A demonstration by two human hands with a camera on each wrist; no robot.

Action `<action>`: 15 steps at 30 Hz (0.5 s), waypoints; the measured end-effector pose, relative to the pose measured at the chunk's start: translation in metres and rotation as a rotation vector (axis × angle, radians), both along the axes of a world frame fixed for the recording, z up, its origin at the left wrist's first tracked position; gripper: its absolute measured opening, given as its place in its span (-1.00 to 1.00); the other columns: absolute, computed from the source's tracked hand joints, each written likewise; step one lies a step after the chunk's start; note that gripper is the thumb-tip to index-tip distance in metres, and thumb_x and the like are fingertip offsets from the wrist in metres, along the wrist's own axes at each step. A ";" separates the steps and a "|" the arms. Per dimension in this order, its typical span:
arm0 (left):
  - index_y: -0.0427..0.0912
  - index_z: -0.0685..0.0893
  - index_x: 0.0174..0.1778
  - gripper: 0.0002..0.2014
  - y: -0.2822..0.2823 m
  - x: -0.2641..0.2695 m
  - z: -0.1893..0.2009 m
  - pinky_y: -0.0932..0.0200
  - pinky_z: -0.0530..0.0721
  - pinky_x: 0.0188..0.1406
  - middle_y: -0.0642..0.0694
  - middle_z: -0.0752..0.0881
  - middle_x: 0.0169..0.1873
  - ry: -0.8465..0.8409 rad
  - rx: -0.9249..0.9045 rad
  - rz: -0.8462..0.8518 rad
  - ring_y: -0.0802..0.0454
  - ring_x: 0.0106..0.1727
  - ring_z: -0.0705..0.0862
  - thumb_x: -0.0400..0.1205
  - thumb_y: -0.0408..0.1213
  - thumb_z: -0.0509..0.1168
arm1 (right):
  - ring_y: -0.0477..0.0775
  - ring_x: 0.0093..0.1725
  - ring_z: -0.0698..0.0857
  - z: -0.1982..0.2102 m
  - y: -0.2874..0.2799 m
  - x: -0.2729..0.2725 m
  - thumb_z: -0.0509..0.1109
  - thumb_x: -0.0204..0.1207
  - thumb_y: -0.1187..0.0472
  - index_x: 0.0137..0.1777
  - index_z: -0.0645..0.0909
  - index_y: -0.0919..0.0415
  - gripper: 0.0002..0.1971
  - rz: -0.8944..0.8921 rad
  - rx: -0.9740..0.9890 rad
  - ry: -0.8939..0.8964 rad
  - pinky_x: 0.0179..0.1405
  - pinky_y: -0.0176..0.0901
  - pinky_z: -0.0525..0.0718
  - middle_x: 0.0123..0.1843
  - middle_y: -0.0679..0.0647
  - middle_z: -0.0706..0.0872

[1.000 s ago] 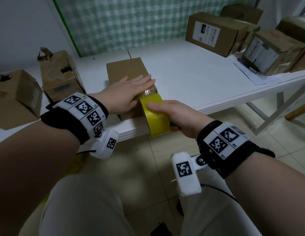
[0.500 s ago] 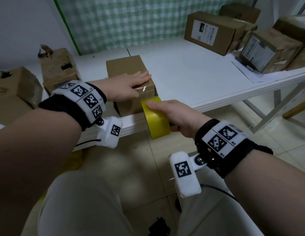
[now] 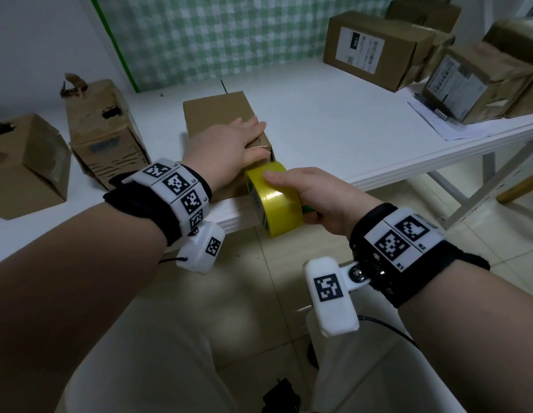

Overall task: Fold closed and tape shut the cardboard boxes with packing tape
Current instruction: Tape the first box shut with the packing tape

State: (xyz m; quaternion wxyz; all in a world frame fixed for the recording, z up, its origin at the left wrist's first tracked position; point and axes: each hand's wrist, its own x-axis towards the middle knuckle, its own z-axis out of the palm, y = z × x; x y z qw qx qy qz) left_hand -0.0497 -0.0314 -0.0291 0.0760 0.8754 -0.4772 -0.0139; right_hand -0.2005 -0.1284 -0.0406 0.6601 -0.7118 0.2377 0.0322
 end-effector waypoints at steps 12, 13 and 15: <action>-0.07 0.07 0.66 -0.35 0.010 0.010 0.022 0.10 0.02 0.61 -0.04 0.00 0.66 0.105 0.174 -0.140 -0.02 0.67 0.02 0.69 -0.27 0.23 | -0.03 -0.40 0.42 0.001 0.000 0.001 0.40 0.51 -0.09 -0.17 0.59 0.05 -0.78 -0.030 -0.016 -0.042 -0.45 -0.20 0.21 -0.35 -0.01 0.49; -0.07 0.10 0.65 -0.34 0.011 0.009 0.025 0.14 0.04 0.58 -0.03 0.03 0.66 0.099 0.173 -0.151 -0.02 0.66 0.06 0.67 -0.32 0.25 | -0.03 -0.40 0.42 0.002 0.001 0.001 0.40 0.51 -0.09 -0.19 0.58 0.04 -0.78 -0.036 -0.017 -0.044 -0.45 -0.20 0.21 -0.34 0.00 0.49; -0.04 0.20 0.63 -0.35 0.016 0.005 0.029 0.14 0.15 0.55 -0.01 0.17 0.63 0.076 0.126 -0.127 -0.02 0.62 0.20 0.63 -0.40 0.28 | -0.02 -0.39 0.44 0.002 0.002 0.002 0.41 0.52 -0.07 -0.24 0.56 0.05 -0.76 -0.044 -0.018 -0.052 -0.43 -0.21 0.25 -0.34 0.01 0.50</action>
